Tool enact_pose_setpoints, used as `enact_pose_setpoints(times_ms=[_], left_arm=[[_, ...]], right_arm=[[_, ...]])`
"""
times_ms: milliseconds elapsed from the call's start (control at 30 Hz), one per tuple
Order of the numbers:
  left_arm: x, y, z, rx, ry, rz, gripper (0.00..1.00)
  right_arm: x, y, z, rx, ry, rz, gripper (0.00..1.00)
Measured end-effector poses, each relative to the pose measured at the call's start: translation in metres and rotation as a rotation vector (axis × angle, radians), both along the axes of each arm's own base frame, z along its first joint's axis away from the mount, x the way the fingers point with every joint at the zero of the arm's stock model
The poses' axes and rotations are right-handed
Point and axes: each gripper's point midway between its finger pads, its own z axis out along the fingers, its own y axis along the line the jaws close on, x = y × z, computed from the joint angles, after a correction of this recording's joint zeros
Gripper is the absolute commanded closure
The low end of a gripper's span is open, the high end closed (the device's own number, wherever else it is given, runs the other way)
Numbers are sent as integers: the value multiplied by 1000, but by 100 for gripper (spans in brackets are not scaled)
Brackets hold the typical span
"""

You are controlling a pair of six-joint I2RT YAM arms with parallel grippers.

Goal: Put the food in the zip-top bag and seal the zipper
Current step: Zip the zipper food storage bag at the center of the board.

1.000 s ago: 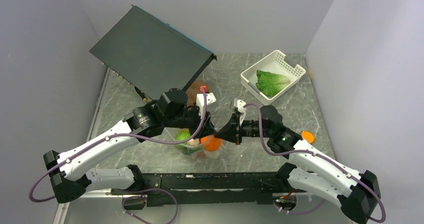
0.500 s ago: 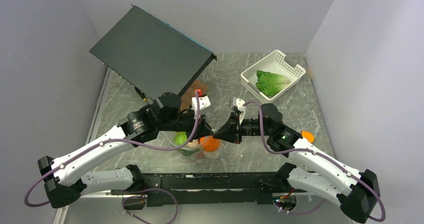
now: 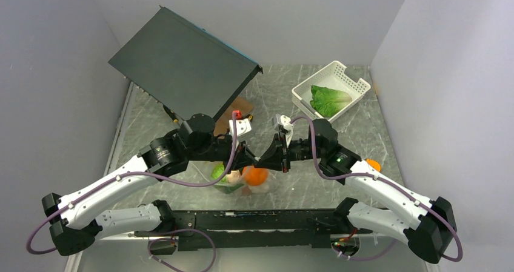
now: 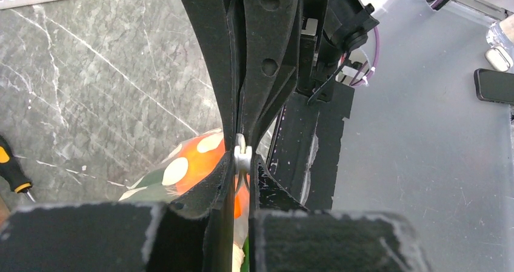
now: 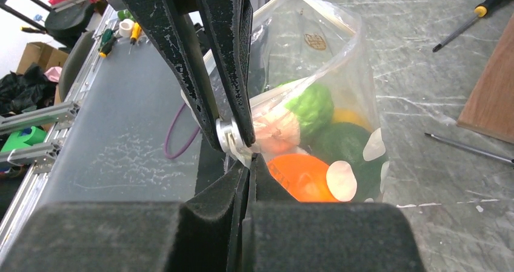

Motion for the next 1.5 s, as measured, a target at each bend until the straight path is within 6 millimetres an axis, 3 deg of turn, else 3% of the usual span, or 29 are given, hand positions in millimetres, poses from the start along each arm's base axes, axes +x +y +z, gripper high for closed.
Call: enact_pose_setpoints(times_ms=[67, 200, 267, 367, 467, 933, 1000, 1133, 1500], left_arm=[[1, 0, 0, 2, 5, 11, 65], [8, 0, -1, 13, 26, 60, 58], [11, -1, -2, 15, 34, 78, 62], [13, -1, -3, 17, 43, 96, 87], [13, -2, -2, 13, 57, 103, 100], [3, 1, -2, -4, 45, 49, 100], [1, 2, -3, 0, 46, 40, 100], [2, 2, -6, 16, 54, 39, 100], [24, 7, -14, 41, 38, 174, 100]], right_arm=[[0, 0, 0, 0, 0, 0, 100], [0, 0, 0, -1, 0, 0, 100], [0, 0, 0, -2, 1, 0, 100], [0, 0, 0, -1, 1, -1, 100], [1, 0, 0, -1, 0, -4, 100], [0, 7, 2, -7, 23, 49, 92], [-1, 8, 3, -6, 32, 66, 100], [-3, 10, 0, -13, 72, 83, 100], [24, 0, -3, 96, 143, -228, 100]])
